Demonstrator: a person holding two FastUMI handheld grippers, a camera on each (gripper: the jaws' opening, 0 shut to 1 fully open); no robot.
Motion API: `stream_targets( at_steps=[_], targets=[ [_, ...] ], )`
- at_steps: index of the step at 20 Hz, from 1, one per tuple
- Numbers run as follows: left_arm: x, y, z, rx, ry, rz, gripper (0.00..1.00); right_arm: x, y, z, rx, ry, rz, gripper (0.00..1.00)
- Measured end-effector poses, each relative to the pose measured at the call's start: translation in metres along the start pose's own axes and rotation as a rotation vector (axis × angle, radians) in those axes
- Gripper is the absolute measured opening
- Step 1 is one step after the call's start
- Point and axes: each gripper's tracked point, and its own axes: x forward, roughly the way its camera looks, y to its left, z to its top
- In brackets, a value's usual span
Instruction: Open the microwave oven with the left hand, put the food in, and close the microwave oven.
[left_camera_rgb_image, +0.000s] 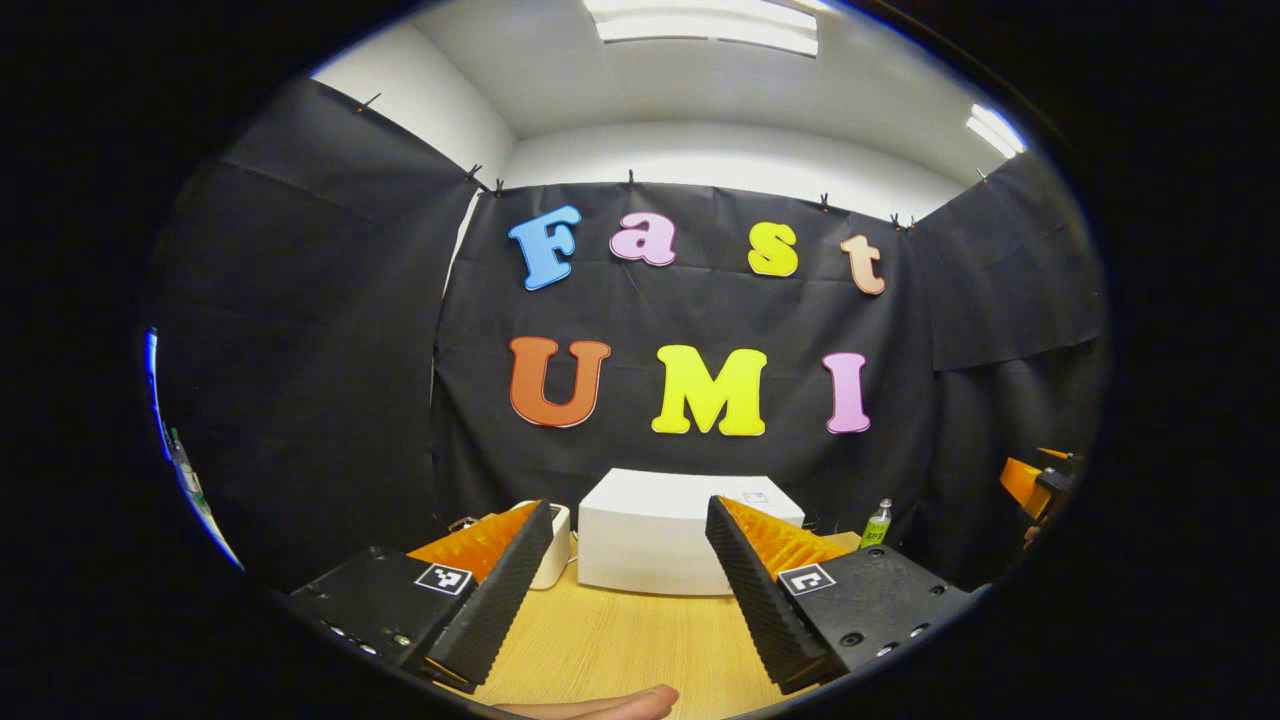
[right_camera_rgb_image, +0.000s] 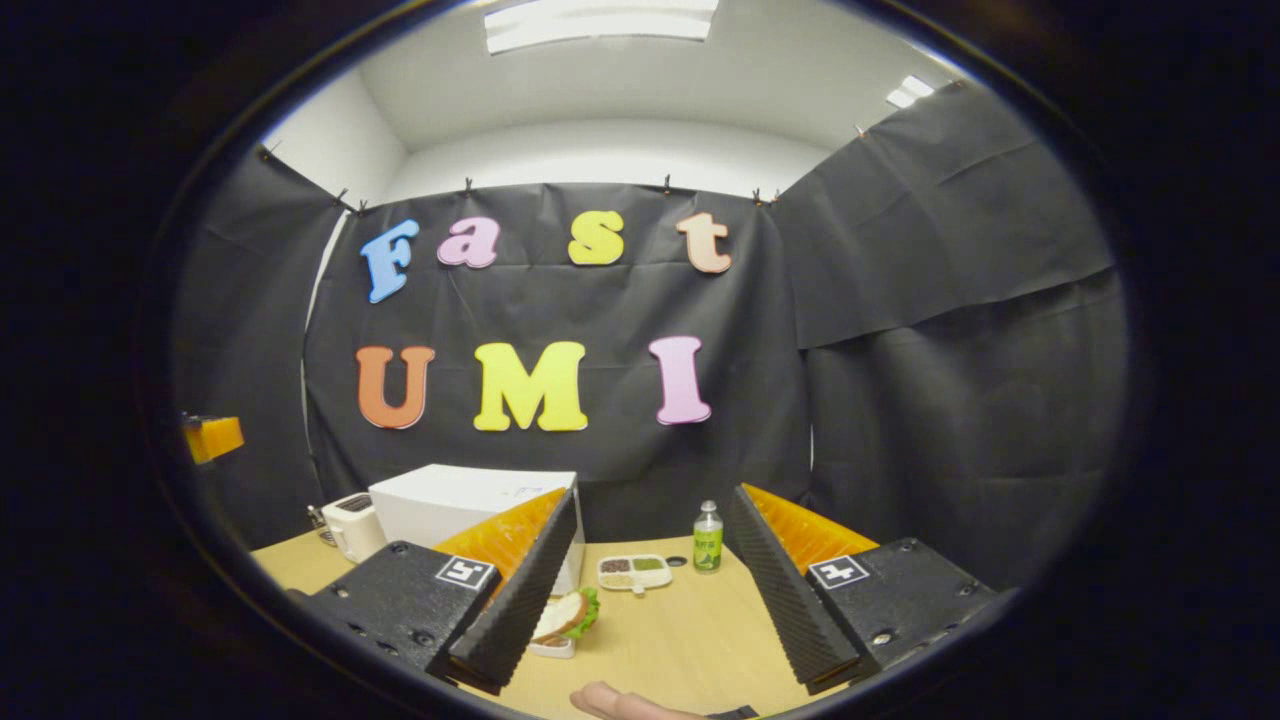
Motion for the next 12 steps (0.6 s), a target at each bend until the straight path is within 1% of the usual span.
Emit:
stream_targets(
  at_steps=[2, 3, 5, 8, 11, 12],
  targets=[
    [0.019, -0.006, -0.002, 0.025, -0.016, 0.012, 0.95, 0.0, -0.002, 0.003, -0.005, -0.024, -0.004, 0.99],
    [0.029, -0.014, -0.005, 0.034, -0.026, 0.003, 0.95, 0.0, -0.002, 0.002, -0.006, -0.03, 0.004, 0.99],
    [0.049, -0.038, -0.017, 0.028, -0.03, -0.049, 0.95, 0.001, -0.002, 0.0, -0.008, -0.029, 0.018, 0.99],
    [0.085, -0.077, -0.043, -0.018, 0.002, -0.128, 0.95, 0.003, -0.004, -0.001, 0.002, -0.04, 0.034, 0.99],
    [0.123, -0.109, -0.075, -0.018, 0.04, -0.168, 0.95, 0.005, -0.007, -0.006, 0.009, -0.041, 0.048, 0.99],
    [0.137, -0.119, -0.087, -0.006, 0.052, -0.177, 0.91, 0.004, -0.01, -0.006, 0.013, -0.043, 0.05, 0.99]
  ],
)
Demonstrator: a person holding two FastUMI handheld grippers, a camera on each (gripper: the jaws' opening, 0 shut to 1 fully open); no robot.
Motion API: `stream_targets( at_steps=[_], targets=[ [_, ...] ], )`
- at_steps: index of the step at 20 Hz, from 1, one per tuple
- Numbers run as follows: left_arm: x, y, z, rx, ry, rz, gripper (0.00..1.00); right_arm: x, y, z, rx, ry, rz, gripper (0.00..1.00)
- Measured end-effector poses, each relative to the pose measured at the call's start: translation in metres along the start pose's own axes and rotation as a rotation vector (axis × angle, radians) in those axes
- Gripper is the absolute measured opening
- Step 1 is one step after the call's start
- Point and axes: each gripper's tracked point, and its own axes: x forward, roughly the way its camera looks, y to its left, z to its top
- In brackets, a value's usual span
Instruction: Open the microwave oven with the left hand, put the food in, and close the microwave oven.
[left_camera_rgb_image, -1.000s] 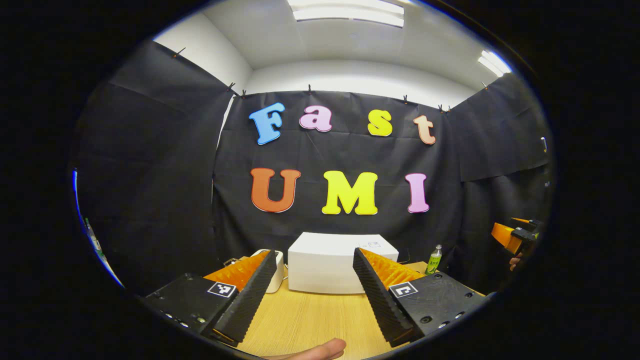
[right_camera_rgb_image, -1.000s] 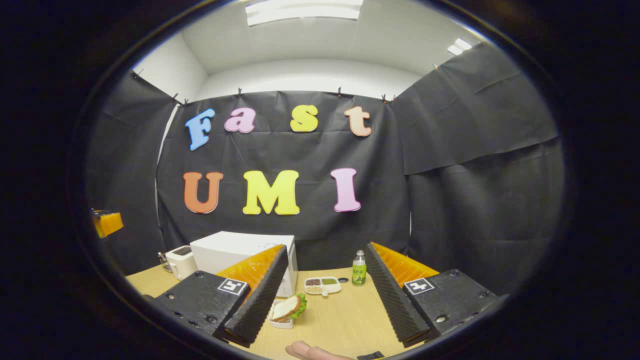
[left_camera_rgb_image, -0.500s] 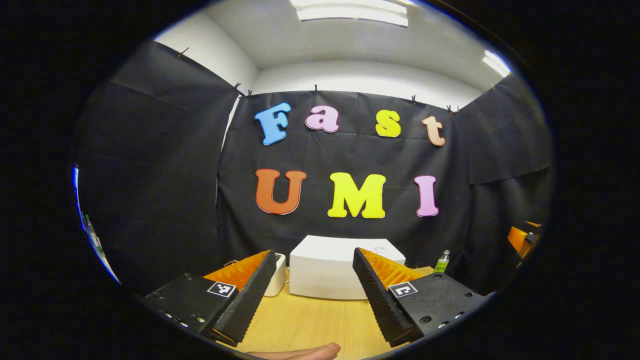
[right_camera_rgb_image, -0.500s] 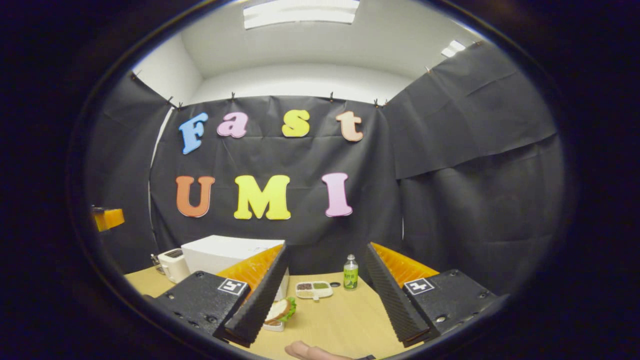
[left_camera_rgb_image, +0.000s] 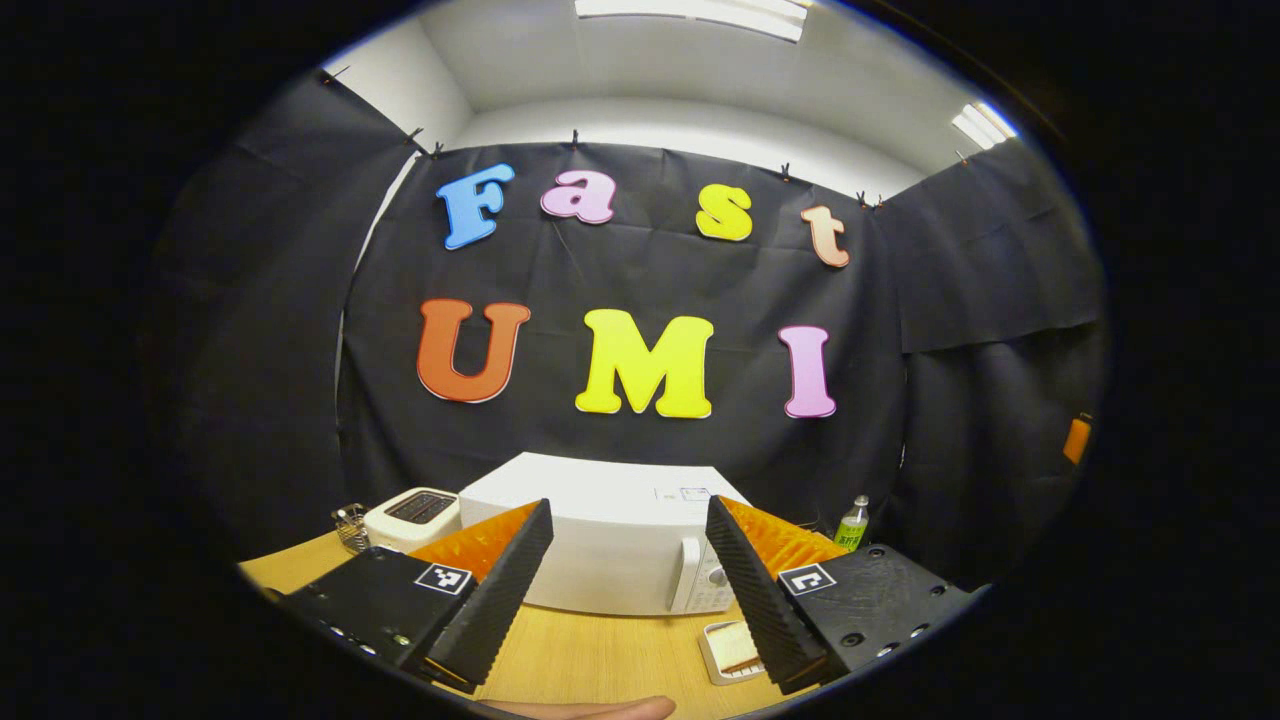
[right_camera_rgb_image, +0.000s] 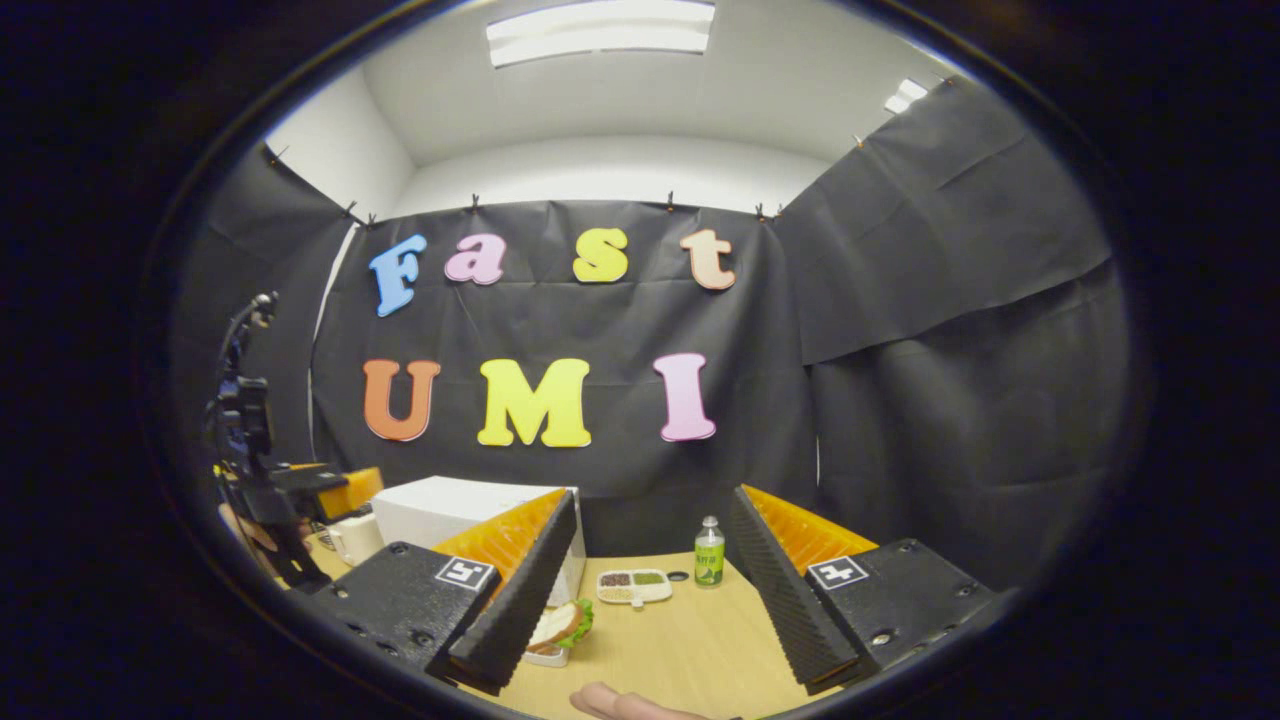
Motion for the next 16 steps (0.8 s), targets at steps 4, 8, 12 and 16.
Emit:
stream_targets(
  at_steps=[4, 8, 12, 16],
  targets=[
    [0.061, -0.037, -0.054, 0.022, 0.056, -0.055, 0.95, 0.002, -0.011, -0.005, 0.004, -0.015, 0.007, 0.99],
    [0.111, -0.054, -0.11, 0.003, 0.109, -0.053, 0.83, 0.009, -0.027, -0.022, 0.005, 0.008, 0.01, 0.98],
    [0.148, -0.057, -0.157, 0.005, 0.172, -0.028, 0.94, 0.019, -0.049, -0.041, 0.014, 0.036, -0.011, 0.99],
    [0.171, -0.057, -0.185, 0.018, 0.195, -0.019, 0.8, 0.03, -0.064, -0.063, 0.027, 0.071, -0.021, 0.98]
  ],
)
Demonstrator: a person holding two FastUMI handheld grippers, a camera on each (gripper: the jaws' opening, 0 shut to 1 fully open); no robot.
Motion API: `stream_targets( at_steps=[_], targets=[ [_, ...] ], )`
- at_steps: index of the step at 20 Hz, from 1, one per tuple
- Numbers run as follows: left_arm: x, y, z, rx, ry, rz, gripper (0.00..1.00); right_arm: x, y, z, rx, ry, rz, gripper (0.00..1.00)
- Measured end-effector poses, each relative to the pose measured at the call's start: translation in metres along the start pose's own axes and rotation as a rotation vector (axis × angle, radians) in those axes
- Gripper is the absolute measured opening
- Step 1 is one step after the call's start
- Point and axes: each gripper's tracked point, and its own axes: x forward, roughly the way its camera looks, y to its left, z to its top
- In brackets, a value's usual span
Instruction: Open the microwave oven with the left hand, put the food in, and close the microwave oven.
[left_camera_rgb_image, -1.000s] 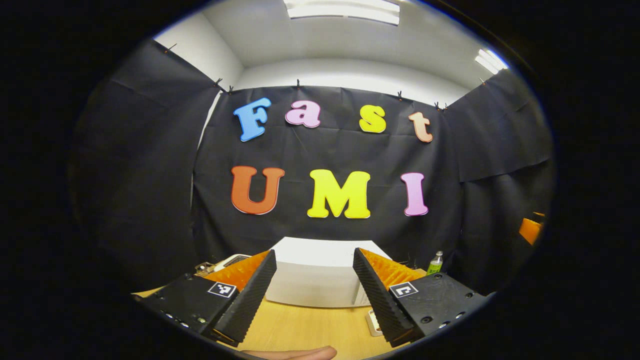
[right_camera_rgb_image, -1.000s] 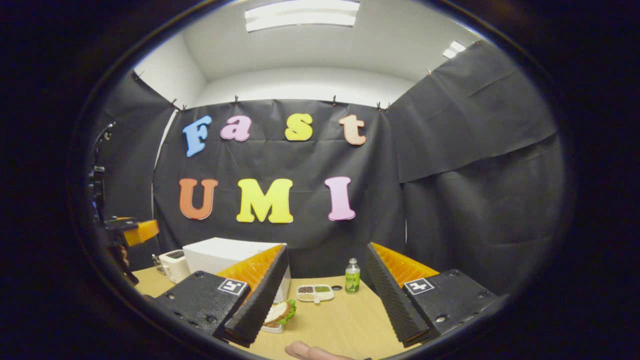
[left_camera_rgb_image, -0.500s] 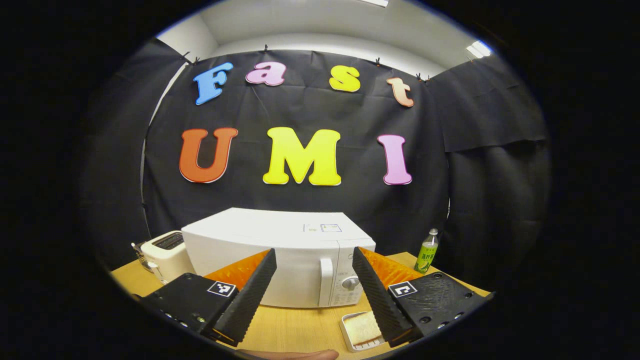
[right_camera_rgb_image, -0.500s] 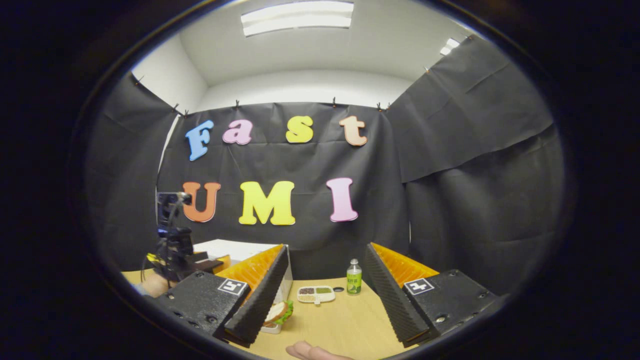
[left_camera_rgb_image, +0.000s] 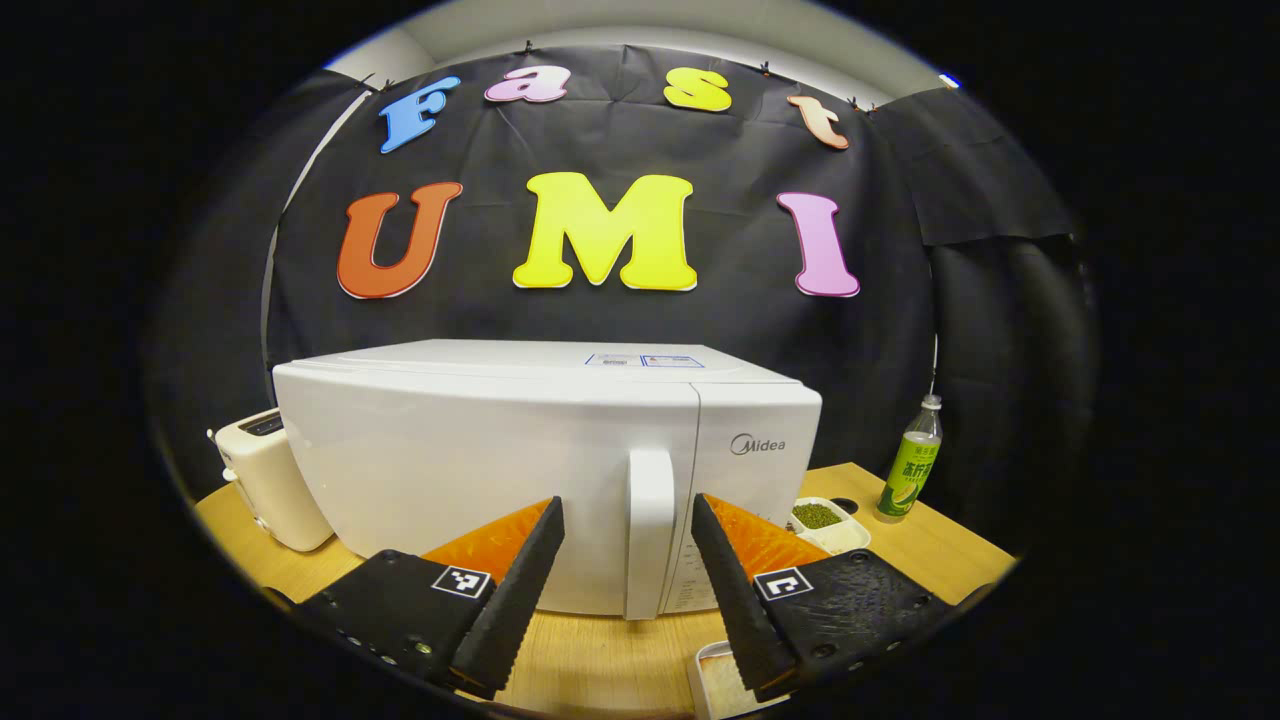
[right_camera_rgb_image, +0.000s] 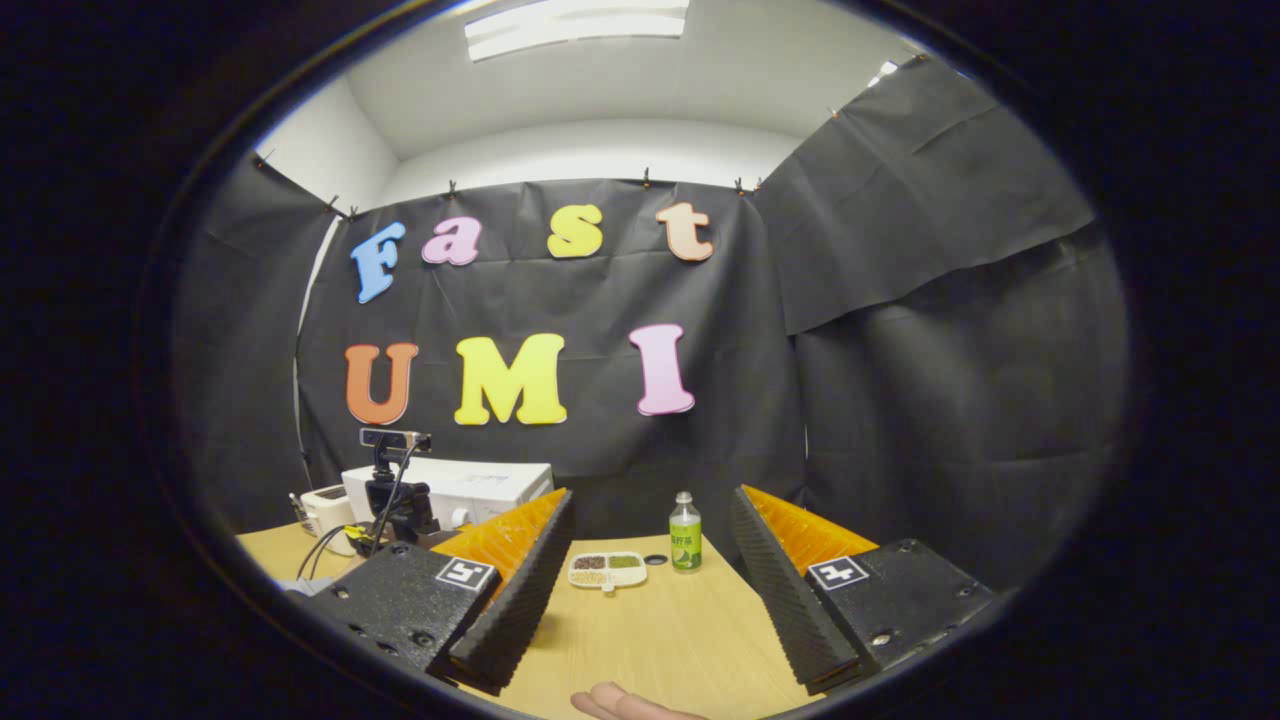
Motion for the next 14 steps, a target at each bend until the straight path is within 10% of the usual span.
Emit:
stream_targets(
  at_steps=[4, 6, 7, 9, 14],
  targets=[
    [0.012, 0.003, -0.013, -0.014, 0.021, 0.018, 0.66, 0.008, -0.011, -0.018, 0.012, 0.032, -0.005, 0.99],
    [0.012, 0.001, -0.012, 0.027, -0.003, 0.024, 0.41, 0.011, -0.018, -0.027, 0.014, 0.047, -0.017, 0.99],
    [0.014, -0.003, -0.009, 0.048, -0.02, 0.014, 0.49, 0.012, -0.022, -0.031, 0.014, 0.056, -0.022, 0.99],
    [0.015, -0.005, -0.008, 0.068, -0.033, 0.014, 0.21, 0.013, -0.027, -0.035, 0.011, 0.068, -0.032, 0.99],
    [-0.003, -0.005, -0.012, 0.029, -0.027, -0.027, 0.05, 0.004, -0.036, -0.032, -0.01, 0.063, -0.051, 0.92]
  ],
)
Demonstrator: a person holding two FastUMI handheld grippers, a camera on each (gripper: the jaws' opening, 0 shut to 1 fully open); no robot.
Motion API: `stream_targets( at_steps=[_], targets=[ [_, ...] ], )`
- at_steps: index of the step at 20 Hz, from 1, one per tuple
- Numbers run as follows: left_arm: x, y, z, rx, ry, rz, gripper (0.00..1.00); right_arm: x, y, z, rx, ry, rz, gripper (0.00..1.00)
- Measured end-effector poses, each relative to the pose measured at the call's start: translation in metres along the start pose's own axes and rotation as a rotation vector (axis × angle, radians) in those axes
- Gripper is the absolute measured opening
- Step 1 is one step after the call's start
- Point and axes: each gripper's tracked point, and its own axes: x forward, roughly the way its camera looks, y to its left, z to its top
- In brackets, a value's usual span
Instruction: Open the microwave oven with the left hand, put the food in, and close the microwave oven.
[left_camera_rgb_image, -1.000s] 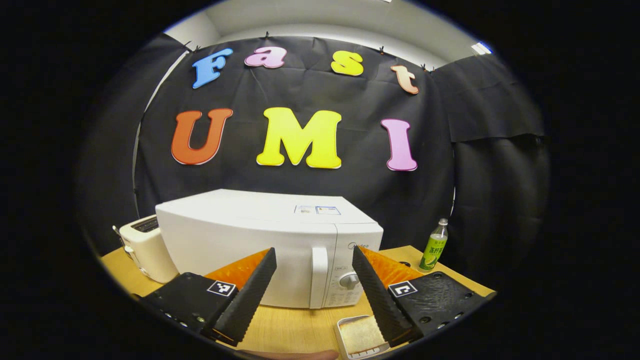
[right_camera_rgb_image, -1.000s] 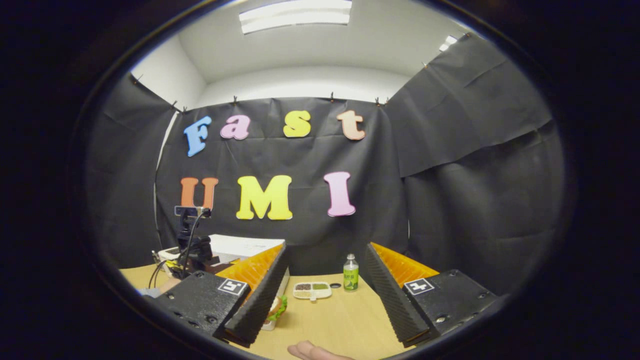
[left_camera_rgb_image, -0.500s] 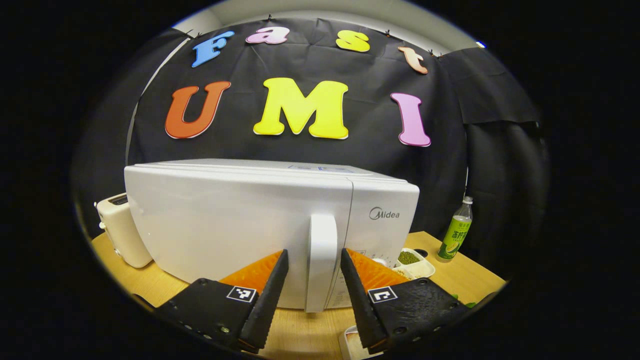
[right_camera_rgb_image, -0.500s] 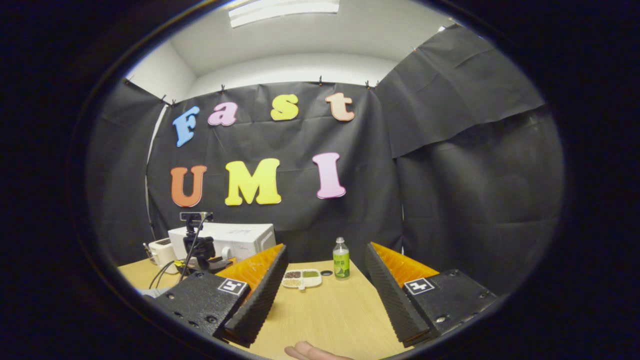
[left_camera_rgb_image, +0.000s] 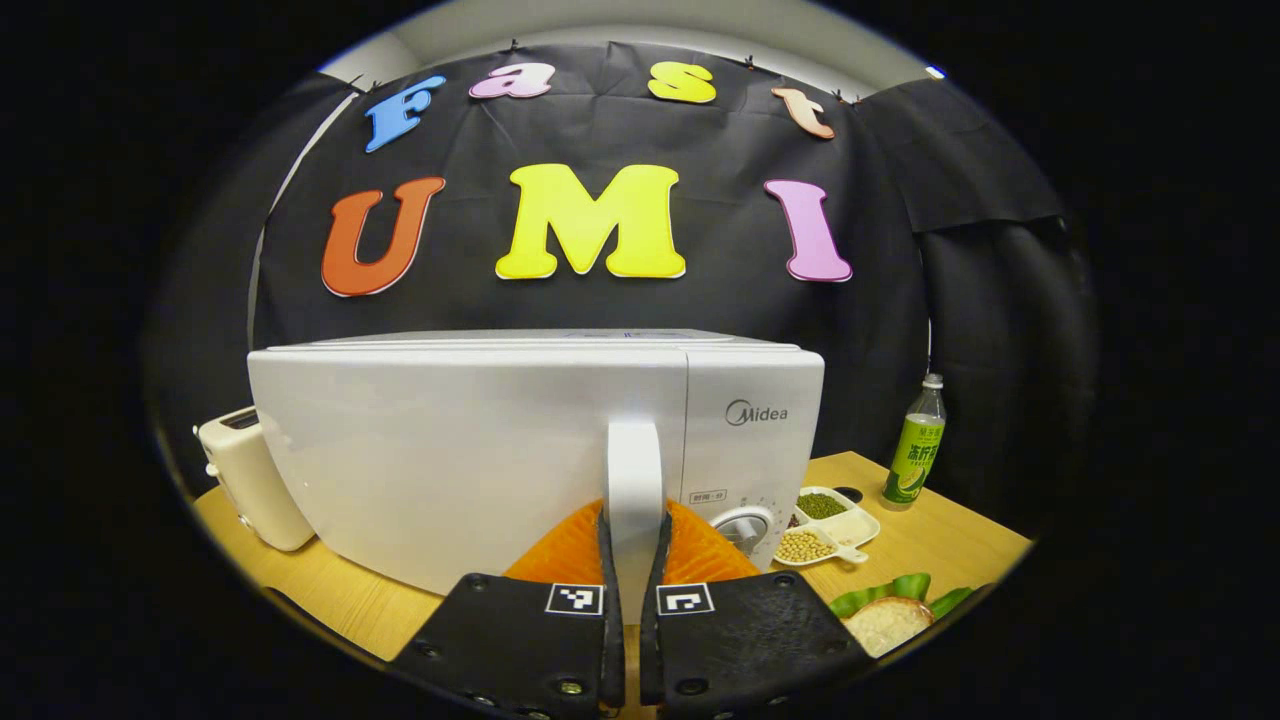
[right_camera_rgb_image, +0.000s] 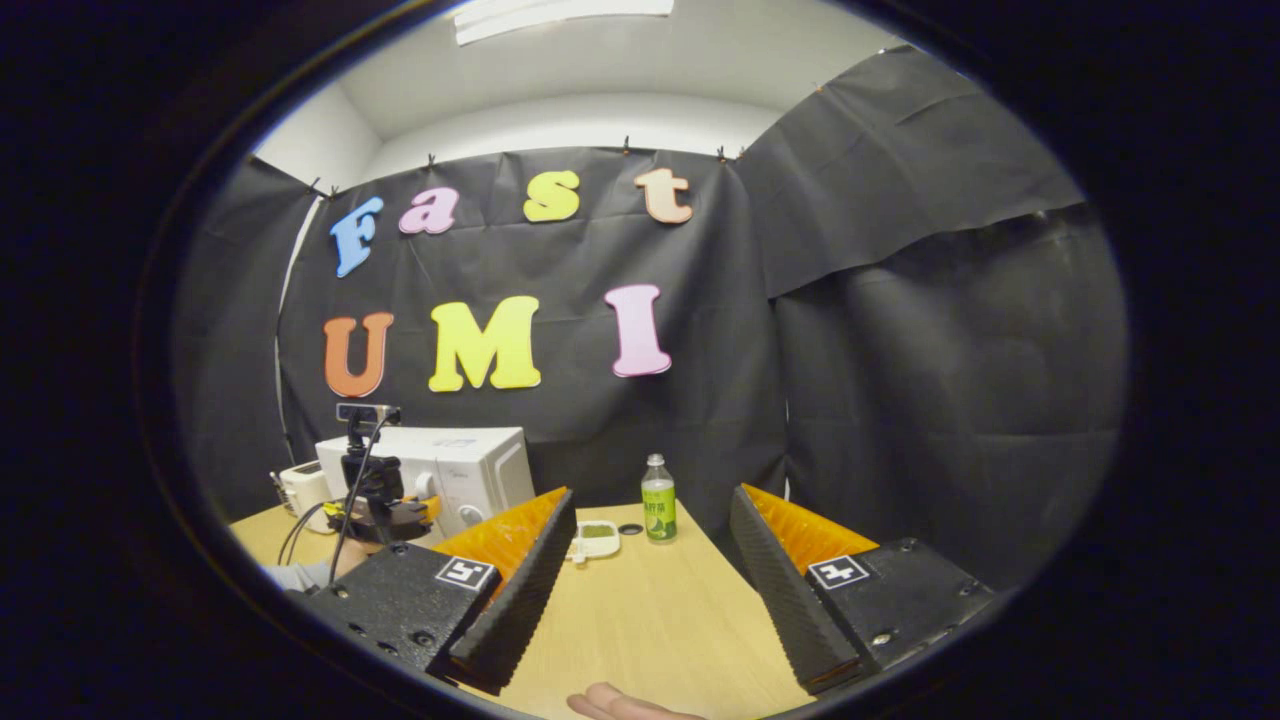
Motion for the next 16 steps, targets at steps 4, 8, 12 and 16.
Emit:
stream_targets(
  at_steps=[4, 8, 12, 16],
  targets=[
    [-0.032, 0.002, -0.006, 0.001, -0.004, -0.072, 0.05, -0.011, 0.005, 0.007, -0.012, -0.018, 0.009, 0.99],
    [-0.065, 0.008, -0.006, 0.018, -0.003, -0.105, 0.05, -0.026, 0.023, 0.016, 0.004, -0.025, 0.043, 0.99],
    [-0.102, 0.023, -0.01, -0.007, -0.009, -0.117, 0.05, -0.048, 0.033, 0.028, 0.001, -0.044, 0.049, 0.99],
    [-0.138, 0.044, -0.014, -0.006, -0.012, -0.112, 0.05, -0.07, 0.046, 0.04, -0.005, -0.063, 0.056, 0.99]
  ],
)
